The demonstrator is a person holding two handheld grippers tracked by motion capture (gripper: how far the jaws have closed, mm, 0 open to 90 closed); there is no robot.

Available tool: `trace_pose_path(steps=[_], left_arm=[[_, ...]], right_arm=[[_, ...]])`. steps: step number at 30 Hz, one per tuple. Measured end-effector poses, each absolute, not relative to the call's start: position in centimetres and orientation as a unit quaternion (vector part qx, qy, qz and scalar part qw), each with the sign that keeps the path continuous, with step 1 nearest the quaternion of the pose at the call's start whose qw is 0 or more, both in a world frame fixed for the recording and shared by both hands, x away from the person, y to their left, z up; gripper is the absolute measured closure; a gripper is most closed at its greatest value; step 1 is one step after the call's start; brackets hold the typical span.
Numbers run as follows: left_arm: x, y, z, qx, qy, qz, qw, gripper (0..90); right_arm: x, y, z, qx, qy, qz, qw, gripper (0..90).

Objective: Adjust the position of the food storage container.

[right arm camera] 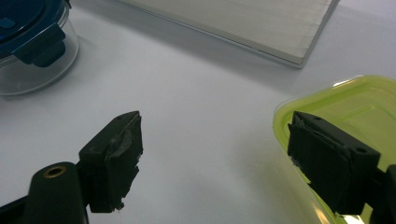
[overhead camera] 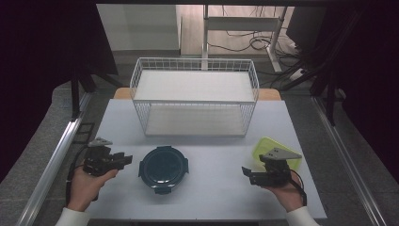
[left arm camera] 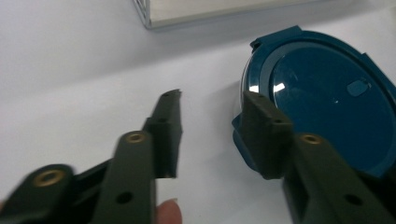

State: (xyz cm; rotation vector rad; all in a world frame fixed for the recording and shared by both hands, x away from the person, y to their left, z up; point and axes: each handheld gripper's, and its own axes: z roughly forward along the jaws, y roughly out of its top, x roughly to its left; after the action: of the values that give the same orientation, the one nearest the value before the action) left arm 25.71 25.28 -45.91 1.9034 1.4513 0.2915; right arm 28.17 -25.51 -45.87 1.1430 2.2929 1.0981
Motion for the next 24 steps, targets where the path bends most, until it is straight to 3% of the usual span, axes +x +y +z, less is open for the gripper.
trace_pose_path(steps=[3, 9, 24], left_arm=[[25.7, 25.4, -46.0, 0.740, 0.559, 0.106, 0.358, 74.3], [26.0, 25.5, -46.8, 0.747, 0.560, 0.091, 0.348, 84.7], [26.7, 23.9, -49.0, 0.773, 0.552, 0.053, 0.307, 88.4]], right_arm=[[28.1, -25.6, -45.8, 0.405, 0.809, 0.389, 0.178, 18.2], [28.2, -25.5, -46.0, 0.403, 0.812, 0.385, 0.176, 18.2], [28.2, -25.4, -46.2, 0.401, 0.815, 0.379, 0.176, 18.2]])
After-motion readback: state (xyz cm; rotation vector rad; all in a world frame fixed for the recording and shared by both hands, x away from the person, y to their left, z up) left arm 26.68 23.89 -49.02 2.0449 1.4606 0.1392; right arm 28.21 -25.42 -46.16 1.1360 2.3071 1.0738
